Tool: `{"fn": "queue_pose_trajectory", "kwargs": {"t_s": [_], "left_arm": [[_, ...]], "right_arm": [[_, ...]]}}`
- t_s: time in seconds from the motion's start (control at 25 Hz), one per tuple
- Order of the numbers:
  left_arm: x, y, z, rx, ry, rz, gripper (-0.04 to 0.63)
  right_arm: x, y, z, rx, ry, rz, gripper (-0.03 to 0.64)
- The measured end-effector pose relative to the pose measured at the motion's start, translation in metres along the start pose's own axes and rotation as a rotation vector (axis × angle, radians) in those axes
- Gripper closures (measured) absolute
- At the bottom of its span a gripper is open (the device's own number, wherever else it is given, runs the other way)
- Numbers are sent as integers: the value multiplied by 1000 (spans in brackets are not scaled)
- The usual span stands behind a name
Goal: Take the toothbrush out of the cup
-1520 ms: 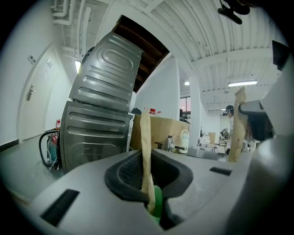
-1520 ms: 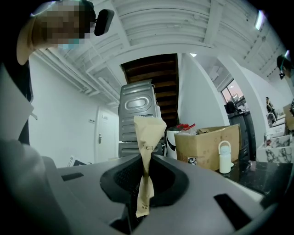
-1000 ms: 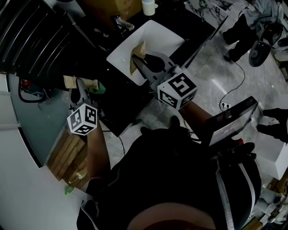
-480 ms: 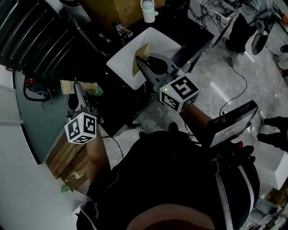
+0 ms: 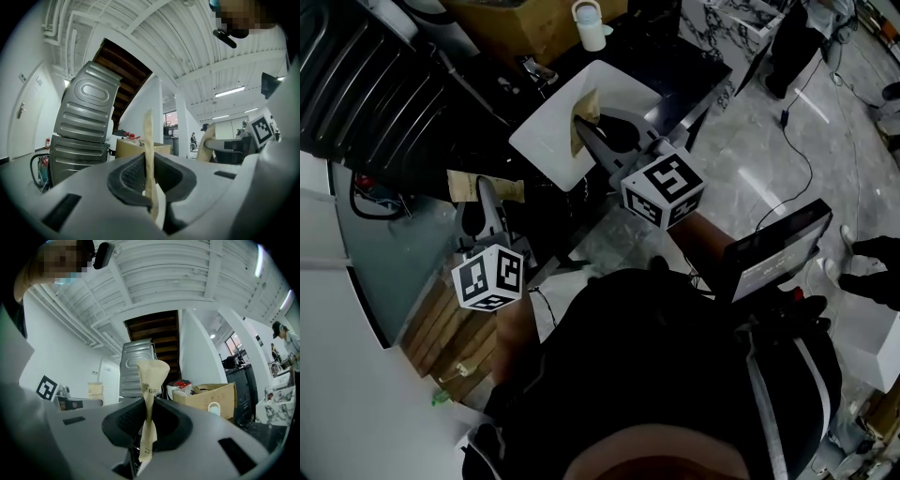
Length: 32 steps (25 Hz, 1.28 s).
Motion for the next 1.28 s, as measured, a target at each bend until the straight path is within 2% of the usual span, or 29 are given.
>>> {"fn": "queue_pose_trajectory", "kwargs": {"t_s": [0.32,1.28], "left_arm": [[19,4,-3,-11,35,9,566],[19,20,-3,-13,2,-1,566]], "right_arm": [[7,-7,0,-12,-24,0,571],[11,11,-5,-28,-35,8,572]]}}
Point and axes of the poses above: the fingertips, and each gripper's own axes: y forward along the fingers, x to its right, z out of its top, the point moved 3 cm from there along -y, backward along the fingers, and after that the axes turned 13 degrees about x, right-handed, at the moved point
